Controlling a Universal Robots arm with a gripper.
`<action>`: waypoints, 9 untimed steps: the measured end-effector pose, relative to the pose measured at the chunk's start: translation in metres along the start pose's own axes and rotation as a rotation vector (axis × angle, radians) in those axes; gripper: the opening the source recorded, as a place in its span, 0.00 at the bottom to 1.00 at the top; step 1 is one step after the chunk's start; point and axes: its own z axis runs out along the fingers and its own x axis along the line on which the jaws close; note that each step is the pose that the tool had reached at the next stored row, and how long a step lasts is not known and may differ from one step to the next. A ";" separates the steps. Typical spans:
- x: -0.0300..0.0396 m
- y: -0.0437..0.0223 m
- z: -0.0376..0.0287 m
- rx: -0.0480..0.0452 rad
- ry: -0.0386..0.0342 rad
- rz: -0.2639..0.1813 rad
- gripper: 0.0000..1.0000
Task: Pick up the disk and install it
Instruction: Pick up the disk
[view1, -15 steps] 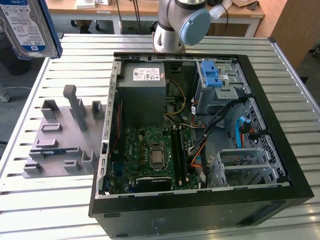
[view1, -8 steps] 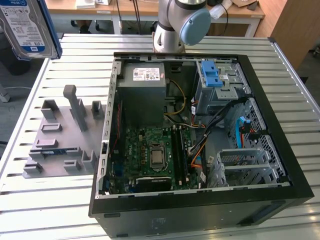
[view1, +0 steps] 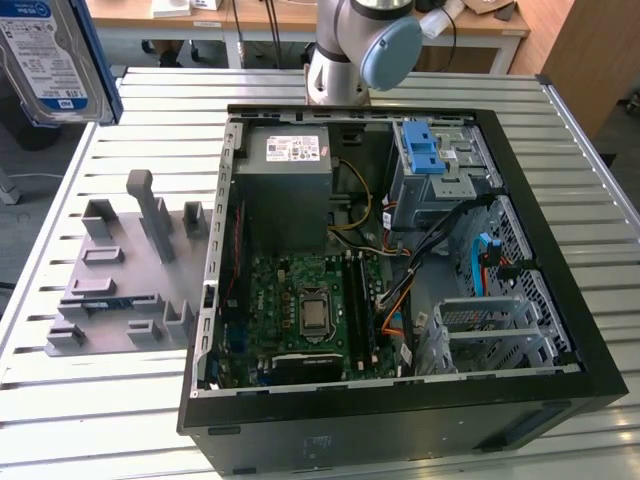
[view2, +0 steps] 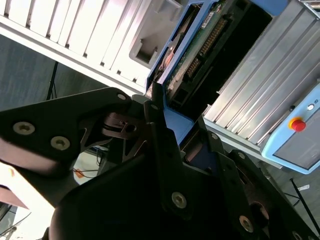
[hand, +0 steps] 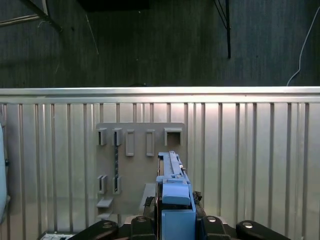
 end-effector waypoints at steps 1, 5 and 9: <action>0.0006 -0.0007 0.0001 0.0000 0.0002 0.000 0.36; 0.0014 -0.0055 0.0003 0.0000 0.0003 0.000 0.36; 0.0019 -0.0097 0.0005 -0.0001 0.0004 0.000 0.36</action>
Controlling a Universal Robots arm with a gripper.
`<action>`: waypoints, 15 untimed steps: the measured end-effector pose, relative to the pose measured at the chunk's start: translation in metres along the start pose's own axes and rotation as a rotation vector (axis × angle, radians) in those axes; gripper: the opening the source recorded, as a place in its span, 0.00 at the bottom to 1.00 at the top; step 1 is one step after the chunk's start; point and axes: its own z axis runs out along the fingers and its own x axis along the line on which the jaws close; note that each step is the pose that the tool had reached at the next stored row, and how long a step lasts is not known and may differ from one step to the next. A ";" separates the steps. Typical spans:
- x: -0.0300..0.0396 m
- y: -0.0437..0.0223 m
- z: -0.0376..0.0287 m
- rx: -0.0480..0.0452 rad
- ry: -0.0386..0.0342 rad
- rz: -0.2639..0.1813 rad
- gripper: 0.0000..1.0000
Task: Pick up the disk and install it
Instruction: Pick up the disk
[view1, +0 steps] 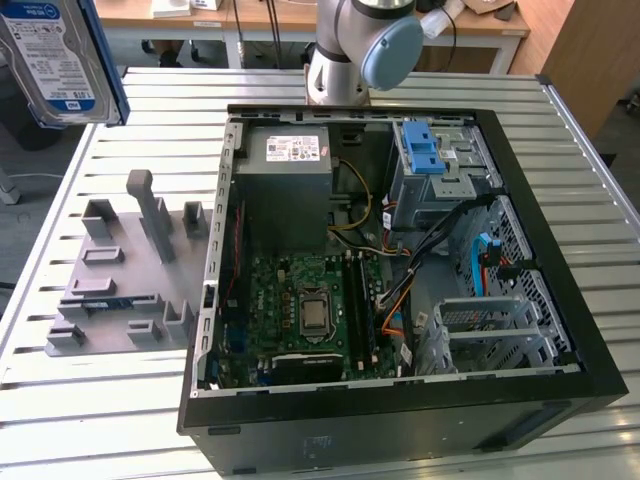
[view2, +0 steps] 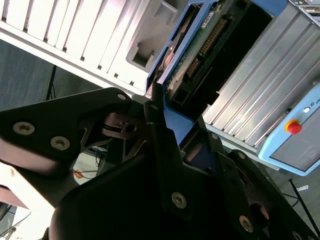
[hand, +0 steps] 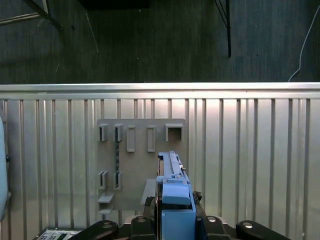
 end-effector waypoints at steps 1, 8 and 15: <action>0.0000 -0.0004 -0.0001 -0.0001 0.0000 0.000 0.36; 0.0003 -0.0019 -0.0094 0.0000 -0.0001 0.000 0.36; 0.0050 -0.0023 -0.0106 0.0000 -0.0001 0.000 0.36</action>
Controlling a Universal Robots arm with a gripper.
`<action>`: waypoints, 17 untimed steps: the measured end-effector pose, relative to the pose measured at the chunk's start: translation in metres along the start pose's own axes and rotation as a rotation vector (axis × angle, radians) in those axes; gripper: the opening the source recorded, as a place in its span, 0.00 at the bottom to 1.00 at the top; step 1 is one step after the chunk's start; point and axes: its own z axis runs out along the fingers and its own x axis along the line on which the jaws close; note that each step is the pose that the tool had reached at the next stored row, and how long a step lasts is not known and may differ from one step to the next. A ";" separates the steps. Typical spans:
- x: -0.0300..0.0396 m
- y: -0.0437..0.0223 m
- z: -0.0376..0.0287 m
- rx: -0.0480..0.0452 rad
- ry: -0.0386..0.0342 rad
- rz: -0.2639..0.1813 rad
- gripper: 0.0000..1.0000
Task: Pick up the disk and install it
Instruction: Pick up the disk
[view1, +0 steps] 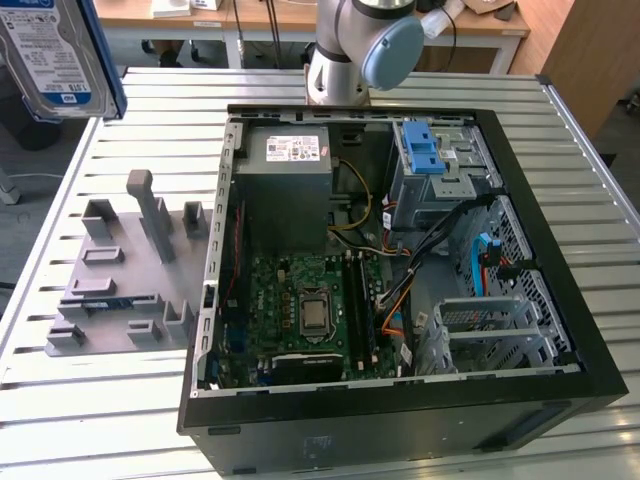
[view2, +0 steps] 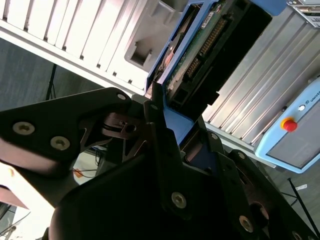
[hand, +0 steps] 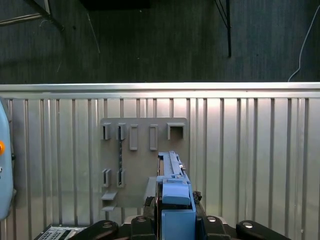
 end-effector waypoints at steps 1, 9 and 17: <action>0.0012 0.0000 0.0001 0.0001 -0.0001 0.000 0.36; 0.0100 -0.0003 0.0003 0.0000 0.0000 0.000 0.36; 0.0131 -0.0083 0.0007 0.0000 0.0000 0.000 0.36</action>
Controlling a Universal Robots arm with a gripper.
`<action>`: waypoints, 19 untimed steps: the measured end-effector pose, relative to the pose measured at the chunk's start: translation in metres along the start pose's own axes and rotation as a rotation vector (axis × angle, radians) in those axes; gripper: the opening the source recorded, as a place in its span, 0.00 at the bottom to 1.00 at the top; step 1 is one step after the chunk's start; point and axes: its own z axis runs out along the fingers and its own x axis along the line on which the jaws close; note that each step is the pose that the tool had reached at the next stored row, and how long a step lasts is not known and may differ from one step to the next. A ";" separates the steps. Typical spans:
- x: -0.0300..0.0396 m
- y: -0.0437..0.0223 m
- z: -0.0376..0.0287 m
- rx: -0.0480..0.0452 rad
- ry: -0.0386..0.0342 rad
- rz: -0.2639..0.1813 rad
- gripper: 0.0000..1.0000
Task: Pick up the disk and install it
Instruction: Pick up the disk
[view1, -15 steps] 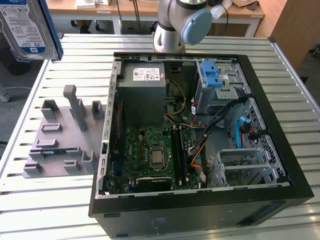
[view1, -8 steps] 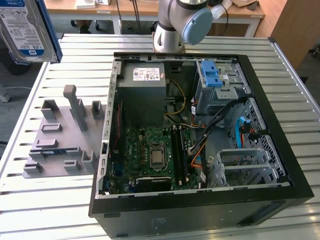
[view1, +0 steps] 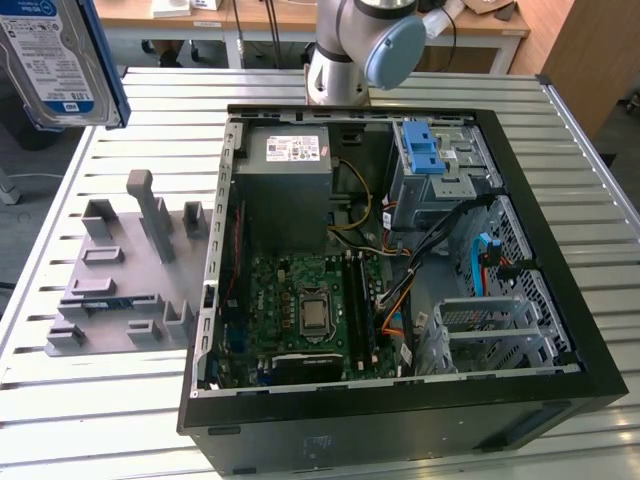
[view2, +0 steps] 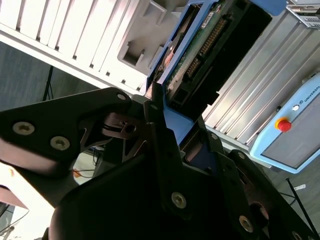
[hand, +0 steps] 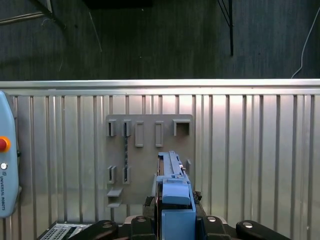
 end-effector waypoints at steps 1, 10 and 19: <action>0.0004 -0.0012 0.0001 0.0000 0.0000 0.000 0.36; 0.0031 -0.0128 0.0007 0.0001 0.0000 0.000 0.36; 0.0050 -0.0229 0.0012 0.0000 0.0001 0.000 0.36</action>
